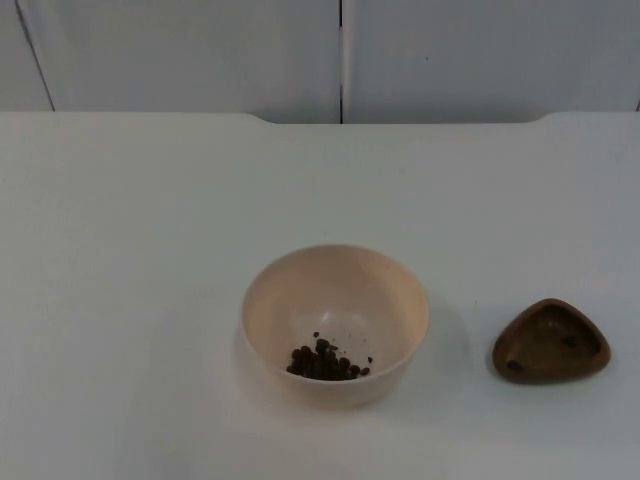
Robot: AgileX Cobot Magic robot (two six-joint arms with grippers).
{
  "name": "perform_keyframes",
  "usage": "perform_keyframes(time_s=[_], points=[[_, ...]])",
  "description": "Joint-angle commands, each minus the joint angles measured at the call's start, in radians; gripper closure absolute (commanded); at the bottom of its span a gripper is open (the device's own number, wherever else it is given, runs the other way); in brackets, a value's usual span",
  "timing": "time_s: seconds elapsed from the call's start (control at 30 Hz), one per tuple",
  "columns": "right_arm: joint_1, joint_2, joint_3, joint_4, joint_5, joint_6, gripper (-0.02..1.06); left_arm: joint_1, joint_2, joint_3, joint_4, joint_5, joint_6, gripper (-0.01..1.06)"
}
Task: Pick up the bowl with the left hand and pour the coffee beans from the cup into the bowl with the right hand.
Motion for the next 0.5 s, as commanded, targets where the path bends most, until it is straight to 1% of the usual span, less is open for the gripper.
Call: perform_keyframes(time_s=[0.0, 0.1, 0.27, 0.3, 0.37, 0.47], points=[[-0.006, -0.004, 0.002, -0.001, -0.005, -0.005, -0.01, 0.009, -0.005, 0.005, -0.014, 0.002, 0.002, 0.0], [-0.006, -0.004, 0.002, -0.001, -0.005, -0.005, -0.01, 0.032, -0.005, 0.005, -0.014, 0.002, 0.002, 0.0], [-0.006, -0.004, 0.002, -0.001, -0.005, -0.005, -0.01, 0.134, -0.005, 0.005, -0.014, 0.002, 0.002, 0.0], [-0.006, -0.004, 0.002, -0.001, -0.005, -0.005, -0.01, 0.134, -0.005, 0.005, -0.014, 0.002, 0.002, 0.0], [-0.006, -0.004, 0.002, -0.001, -0.005, -0.005, -0.01, 0.189, -0.005, 0.005, -0.014, 0.002, 0.002, 0.0], [-0.006, -0.004, 0.002, -0.001, -0.005, -0.005, -0.01, 0.237, -0.005, 0.005, -0.014, 0.002, 0.002, 0.0]])
